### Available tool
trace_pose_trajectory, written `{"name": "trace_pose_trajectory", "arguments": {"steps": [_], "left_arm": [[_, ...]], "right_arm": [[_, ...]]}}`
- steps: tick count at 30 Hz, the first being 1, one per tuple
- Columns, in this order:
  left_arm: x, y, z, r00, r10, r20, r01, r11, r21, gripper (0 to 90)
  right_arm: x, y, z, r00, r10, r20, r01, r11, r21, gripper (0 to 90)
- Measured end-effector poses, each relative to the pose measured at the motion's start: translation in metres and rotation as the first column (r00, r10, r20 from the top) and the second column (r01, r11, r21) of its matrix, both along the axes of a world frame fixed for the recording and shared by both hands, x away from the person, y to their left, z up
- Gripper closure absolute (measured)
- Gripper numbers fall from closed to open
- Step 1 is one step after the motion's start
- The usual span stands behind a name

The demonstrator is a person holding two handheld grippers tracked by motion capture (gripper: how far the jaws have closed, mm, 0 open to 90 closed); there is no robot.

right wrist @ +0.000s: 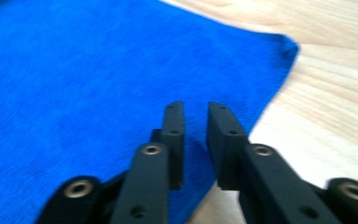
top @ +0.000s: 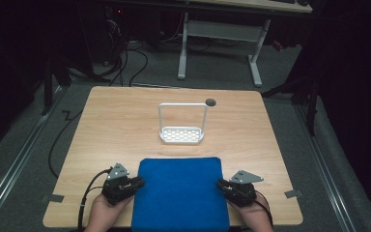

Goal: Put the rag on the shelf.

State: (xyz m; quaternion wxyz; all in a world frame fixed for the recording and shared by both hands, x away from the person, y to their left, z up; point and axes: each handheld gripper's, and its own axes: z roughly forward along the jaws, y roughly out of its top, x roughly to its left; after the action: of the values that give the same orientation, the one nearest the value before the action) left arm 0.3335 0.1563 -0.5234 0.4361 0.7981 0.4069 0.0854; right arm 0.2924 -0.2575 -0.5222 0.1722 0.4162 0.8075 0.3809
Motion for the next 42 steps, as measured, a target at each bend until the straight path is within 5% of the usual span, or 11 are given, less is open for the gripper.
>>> {"name": "trace_pose_trajectory", "arguments": {"steps": [5,11,13,21,26,31,33,38,42], "left_arm": [[0.027,0.005,-0.001,0.9954,0.096,0.000,-0.096,0.9953,0.016,66.2],[0.053,-0.006,-0.003,0.9926,0.119,-0.024,-0.118,0.9926,0.029,64.3],[0.058,-0.011,-0.008,0.9925,0.106,-0.062,-0.105,0.9942,0.025,65.0],[0.055,-0.019,-0.011,0.9966,0.081,-0.018,-0.080,0.9958,0.045,81.0],[0.057,-0.017,-0.013,0.9965,0.077,-0.032,-0.076,0.9969,0.020,86.4],[0.056,-0.017,-0.013,0.9968,0.074,-0.030,-0.073,0.9971,0.020,86.4],[0.056,-0.017,-0.013,0.9969,0.072,-0.030,-0.071,0.9973,0.019,86.3],[0.056,-0.016,-0.013,0.9966,0.075,-0.034,-0.075,0.9971,0.011,86.4],[0.056,-0.016,-0.013,0.9965,0.076,-0.034,-0.075,0.9971,0.011,87.2]], "right_arm": [[0.004,-0.006,-0.001,0.9997,-0.021,0.016,0.021,0.9997,0.014,72.0],[0.004,-0.007,0.000,0.9991,-0.035,0.026,0.034,0.9992,0.020,72.3],[0.005,-0.008,0.000,0.9986,-0.042,0.031,0.041,0.9989,0.021,71.5],[0.016,-0.007,0.000,0.9939,-0.106,0.031,0.104,0.9936,0.044,60.4],[0.044,-0.002,0.003,0.9871,-0.158,0.029,0.156,0.9865,0.050,55.1],[0.074,0.005,-0.003,0.9783,-0.205,-0.029,0.206,0.9777,0.040,51.8],[0.082,0.009,-0.007,0.9764,-0.209,-0.055,0.209,0.9778,0.007,52.7],[0.081,0.016,-0.007,0.9780,-0.208,-0.013,0.207,0.9768,-0.053,65.0],[0.078,0.018,-0.009,0.9821,-0.188,0.007,0.188,0.9807,-0.052,78.1]]}}
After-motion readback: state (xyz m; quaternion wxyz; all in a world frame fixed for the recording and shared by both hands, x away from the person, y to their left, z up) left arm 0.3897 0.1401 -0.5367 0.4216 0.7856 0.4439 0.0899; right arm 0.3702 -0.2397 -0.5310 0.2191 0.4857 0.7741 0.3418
